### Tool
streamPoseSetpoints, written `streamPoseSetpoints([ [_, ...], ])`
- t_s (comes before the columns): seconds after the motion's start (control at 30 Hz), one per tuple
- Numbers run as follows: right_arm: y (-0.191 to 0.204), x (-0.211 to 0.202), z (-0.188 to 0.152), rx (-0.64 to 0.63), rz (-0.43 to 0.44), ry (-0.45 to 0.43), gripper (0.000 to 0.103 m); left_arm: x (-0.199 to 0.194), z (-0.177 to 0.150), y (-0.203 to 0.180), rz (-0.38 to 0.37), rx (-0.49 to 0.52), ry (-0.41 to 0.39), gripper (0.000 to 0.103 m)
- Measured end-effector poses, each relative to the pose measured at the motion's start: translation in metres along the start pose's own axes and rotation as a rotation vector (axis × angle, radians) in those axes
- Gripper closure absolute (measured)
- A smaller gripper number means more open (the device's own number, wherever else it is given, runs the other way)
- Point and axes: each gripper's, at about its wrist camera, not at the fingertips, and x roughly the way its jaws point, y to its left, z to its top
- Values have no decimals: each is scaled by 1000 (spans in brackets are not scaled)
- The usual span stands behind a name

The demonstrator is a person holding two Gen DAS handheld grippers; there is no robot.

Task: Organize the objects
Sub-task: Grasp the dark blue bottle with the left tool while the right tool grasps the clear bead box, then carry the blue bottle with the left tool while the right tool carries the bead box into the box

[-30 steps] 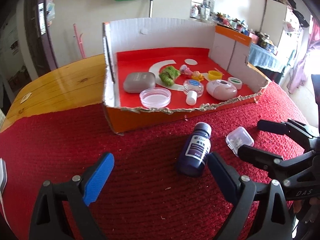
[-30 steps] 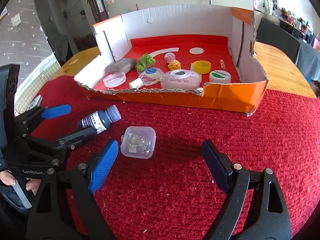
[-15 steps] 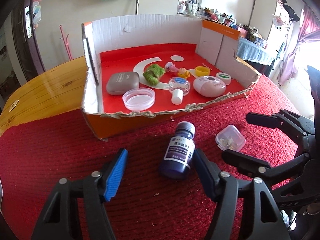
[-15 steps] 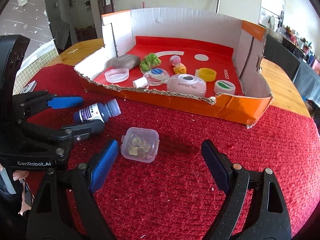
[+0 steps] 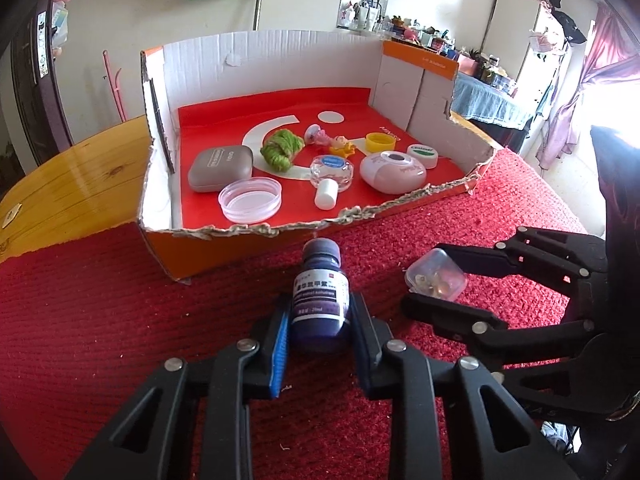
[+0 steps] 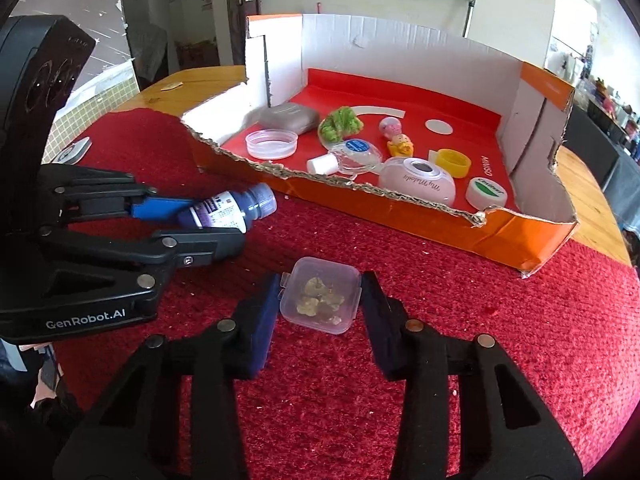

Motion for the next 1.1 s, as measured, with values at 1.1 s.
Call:
streamPoseSetpoints([
  [1.1, -25, -61, 8, 70, 18, -134, 64, -52, 18, -18, -4, 8, -109, 75],
])
